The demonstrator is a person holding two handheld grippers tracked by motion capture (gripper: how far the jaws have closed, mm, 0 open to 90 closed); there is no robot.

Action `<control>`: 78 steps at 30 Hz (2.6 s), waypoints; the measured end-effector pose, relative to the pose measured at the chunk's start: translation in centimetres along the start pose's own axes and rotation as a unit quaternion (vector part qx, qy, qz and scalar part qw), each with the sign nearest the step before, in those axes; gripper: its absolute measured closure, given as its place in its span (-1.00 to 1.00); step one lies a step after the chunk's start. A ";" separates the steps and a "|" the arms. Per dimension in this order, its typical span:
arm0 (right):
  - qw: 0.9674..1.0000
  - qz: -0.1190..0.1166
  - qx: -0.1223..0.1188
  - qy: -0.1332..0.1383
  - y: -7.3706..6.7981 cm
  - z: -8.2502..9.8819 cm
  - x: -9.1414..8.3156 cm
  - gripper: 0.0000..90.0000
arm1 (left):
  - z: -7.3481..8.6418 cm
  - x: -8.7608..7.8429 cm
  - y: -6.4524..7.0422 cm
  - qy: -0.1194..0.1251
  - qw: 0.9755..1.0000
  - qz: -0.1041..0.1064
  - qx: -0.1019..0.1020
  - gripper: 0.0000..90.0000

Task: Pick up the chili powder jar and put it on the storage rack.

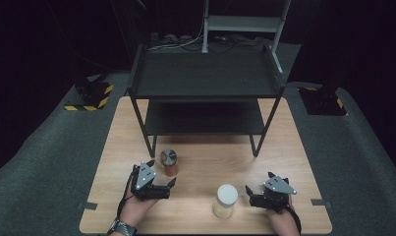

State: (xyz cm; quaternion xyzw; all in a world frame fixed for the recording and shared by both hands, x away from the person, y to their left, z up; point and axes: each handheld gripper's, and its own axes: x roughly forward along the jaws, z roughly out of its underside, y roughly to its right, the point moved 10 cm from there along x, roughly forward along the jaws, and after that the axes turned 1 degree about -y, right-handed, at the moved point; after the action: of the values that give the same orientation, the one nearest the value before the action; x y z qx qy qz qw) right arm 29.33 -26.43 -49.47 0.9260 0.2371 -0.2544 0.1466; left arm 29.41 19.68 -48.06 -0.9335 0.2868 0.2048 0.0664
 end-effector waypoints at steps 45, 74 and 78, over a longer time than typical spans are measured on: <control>1.000 -0.008 0.004 0.000 0.2 0.0 0.0 -0.97 | -1.2 3.5 -2.5 0.030 0.999 0.016 -0.031 -0.53; 1.000 -0.006 0.002 0.001 0.1 0.0 0.0 -0.97 | -0.4 3.2 -2.6 0.054 0.998 0.019 -0.040 -0.23; 1.000 -0.006 0.001 -0.002 0.1 0.0 0.0 -0.97 | -0.7 2.5 -2.6 0.058 0.997 0.016 -0.038 -0.23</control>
State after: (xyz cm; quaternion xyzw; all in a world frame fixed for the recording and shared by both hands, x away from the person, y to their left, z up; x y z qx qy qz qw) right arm 29.40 -26.50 -49.45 0.9244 0.2417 -0.2570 0.1448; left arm 33.02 20.39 -48.47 -0.9410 0.2968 0.1622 0.0107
